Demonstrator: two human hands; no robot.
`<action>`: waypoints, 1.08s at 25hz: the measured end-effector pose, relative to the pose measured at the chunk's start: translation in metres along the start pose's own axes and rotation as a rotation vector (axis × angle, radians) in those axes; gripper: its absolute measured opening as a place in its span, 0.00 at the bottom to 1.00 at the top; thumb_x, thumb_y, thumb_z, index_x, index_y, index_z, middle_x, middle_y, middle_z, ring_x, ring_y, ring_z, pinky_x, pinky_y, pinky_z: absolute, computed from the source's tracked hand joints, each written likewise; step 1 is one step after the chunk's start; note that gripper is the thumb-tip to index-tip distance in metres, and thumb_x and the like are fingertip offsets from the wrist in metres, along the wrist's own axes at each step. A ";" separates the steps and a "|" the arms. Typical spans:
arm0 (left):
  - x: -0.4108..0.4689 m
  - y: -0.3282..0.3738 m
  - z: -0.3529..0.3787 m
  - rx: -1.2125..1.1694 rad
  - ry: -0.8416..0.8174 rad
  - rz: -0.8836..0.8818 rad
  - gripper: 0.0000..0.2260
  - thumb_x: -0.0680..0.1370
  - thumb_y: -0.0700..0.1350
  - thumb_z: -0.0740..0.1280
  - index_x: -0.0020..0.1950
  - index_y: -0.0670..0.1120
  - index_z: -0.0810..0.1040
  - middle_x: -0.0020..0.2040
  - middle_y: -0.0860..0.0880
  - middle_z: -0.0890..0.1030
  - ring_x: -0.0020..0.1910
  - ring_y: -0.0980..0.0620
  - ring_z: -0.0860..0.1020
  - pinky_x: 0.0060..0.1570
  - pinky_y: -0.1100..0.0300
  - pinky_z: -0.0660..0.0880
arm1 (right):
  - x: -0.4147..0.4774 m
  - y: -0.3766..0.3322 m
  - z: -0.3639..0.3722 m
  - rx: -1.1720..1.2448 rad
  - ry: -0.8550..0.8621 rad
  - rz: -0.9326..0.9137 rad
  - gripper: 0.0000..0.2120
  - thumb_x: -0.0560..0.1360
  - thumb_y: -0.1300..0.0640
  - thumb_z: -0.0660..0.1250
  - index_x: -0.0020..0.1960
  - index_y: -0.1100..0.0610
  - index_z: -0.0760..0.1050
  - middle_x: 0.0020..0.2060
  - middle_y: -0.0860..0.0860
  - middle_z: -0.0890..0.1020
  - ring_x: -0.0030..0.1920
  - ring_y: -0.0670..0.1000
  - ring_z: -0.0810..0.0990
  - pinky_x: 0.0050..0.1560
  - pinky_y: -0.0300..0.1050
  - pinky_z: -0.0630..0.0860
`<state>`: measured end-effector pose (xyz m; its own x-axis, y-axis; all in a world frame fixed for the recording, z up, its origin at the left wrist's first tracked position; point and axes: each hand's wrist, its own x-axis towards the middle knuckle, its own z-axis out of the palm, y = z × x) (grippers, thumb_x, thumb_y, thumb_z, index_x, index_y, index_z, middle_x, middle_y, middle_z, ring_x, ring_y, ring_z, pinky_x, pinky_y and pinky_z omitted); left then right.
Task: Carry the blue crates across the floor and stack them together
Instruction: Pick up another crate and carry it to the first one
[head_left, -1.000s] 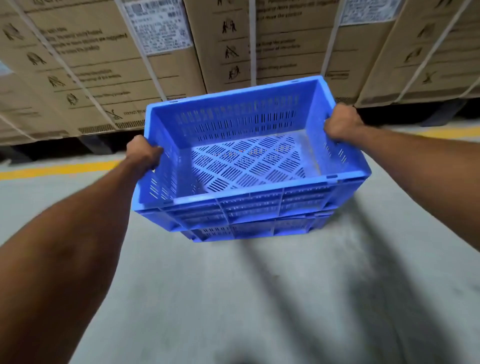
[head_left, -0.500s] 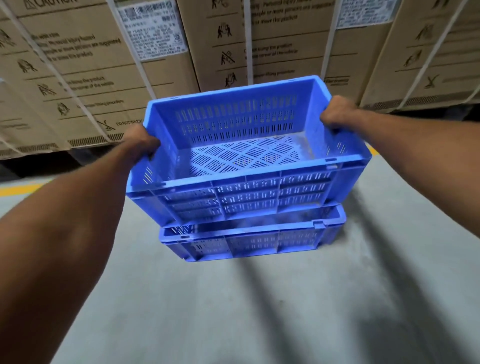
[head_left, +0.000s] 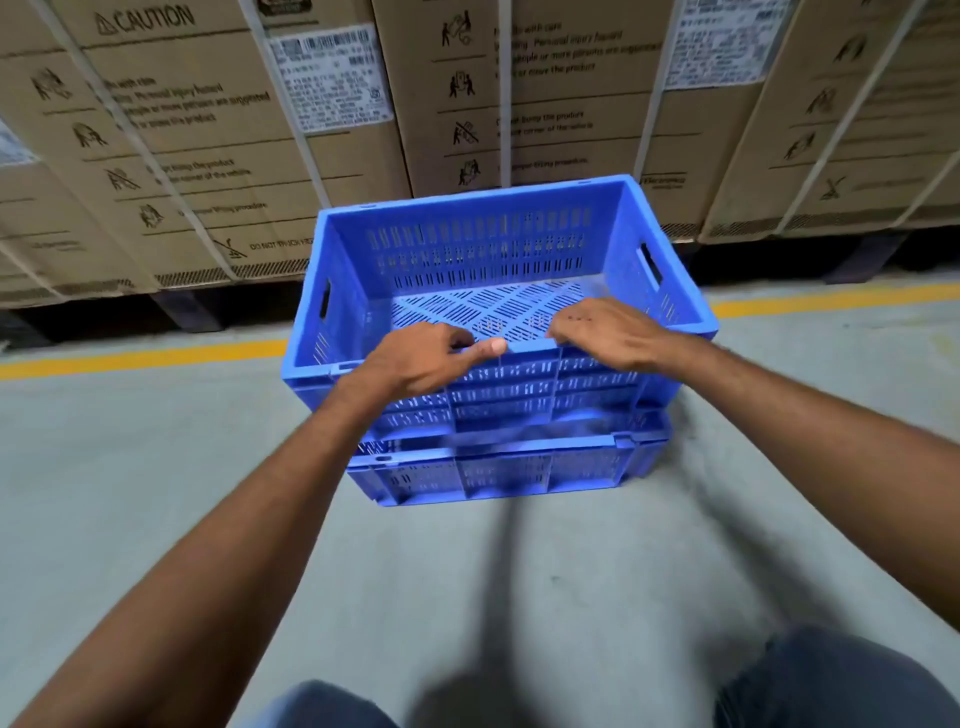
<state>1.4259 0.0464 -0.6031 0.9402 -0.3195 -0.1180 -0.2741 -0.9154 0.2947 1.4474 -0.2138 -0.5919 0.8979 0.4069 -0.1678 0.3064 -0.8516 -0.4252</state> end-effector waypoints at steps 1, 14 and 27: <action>-0.004 -0.004 0.004 0.061 -0.011 0.047 0.33 0.70 0.81 0.51 0.46 0.54 0.78 0.41 0.53 0.82 0.43 0.46 0.80 0.39 0.55 0.70 | -0.005 0.002 -0.003 0.014 -0.020 -0.017 0.20 0.74 0.41 0.55 0.47 0.55 0.77 0.44 0.50 0.82 0.47 0.55 0.77 0.50 0.53 0.74; -0.019 -0.015 0.006 0.274 0.074 0.220 0.12 0.77 0.59 0.70 0.47 0.51 0.79 0.32 0.56 0.72 0.34 0.50 0.72 0.28 0.64 0.59 | -0.027 0.028 0.001 -0.293 -0.053 -0.152 0.18 0.75 0.38 0.68 0.43 0.53 0.72 0.35 0.49 0.78 0.39 0.50 0.77 0.36 0.48 0.71; -0.028 -0.013 0.007 0.239 0.047 0.148 0.08 0.75 0.56 0.73 0.41 0.58 0.76 0.27 0.59 0.70 0.30 0.53 0.69 0.27 0.64 0.58 | -0.034 0.029 0.007 -0.300 0.001 -0.166 0.16 0.74 0.36 0.68 0.44 0.49 0.74 0.34 0.45 0.78 0.37 0.49 0.75 0.32 0.43 0.64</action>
<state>1.4020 0.0654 -0.6107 0.8932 -0.4476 -0.0443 -0.4439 -0.8931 0.0732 1.4237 -0.2502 -0.6046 0.8283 0.5478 -0.1178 0.5275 -0.8332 -0.1661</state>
